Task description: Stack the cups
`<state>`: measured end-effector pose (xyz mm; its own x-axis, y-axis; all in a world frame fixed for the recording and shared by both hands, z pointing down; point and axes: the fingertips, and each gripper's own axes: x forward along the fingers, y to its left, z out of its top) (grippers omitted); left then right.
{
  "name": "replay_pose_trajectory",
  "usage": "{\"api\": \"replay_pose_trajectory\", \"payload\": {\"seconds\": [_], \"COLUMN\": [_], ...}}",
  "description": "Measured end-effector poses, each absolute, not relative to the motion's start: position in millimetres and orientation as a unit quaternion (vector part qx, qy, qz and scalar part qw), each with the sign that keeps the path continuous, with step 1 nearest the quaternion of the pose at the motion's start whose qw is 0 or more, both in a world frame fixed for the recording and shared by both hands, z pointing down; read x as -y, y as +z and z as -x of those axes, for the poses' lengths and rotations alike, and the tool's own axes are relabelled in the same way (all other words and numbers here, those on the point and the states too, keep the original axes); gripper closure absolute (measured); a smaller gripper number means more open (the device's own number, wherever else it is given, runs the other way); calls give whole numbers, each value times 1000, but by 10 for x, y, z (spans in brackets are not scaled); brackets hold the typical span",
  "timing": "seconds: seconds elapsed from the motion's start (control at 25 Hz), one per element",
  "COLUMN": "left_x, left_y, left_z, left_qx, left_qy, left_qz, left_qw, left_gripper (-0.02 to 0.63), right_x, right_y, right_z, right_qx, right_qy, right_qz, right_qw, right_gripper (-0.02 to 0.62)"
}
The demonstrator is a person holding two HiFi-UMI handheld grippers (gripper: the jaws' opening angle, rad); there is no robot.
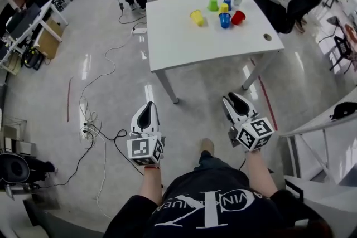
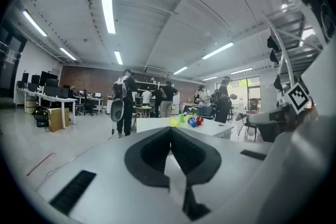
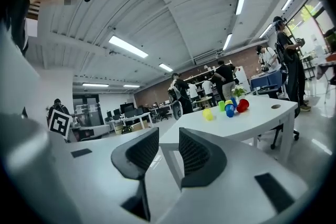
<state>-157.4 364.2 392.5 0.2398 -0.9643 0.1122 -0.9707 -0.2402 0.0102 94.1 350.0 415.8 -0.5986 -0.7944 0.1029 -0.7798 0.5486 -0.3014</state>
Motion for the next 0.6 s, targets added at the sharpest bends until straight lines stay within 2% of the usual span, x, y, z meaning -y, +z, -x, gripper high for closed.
{"api": "replay_pose_trajectory", "payload": {"seconds": [0.6], "left_x": [-2624], "left_y": [3827], "left_z": [1352], "left_qx": [638], "left_qy": [35], "left_qz": [-769], "left_qw": [26], "left_gripper": [603], "right_x": [-2377], "right_y": [4125], "right_z": [-1132], "right_qx": [-895], "right_qy": [-157], "right_qz": [417], "right_qw": [18], "right_gripper": [469]}}
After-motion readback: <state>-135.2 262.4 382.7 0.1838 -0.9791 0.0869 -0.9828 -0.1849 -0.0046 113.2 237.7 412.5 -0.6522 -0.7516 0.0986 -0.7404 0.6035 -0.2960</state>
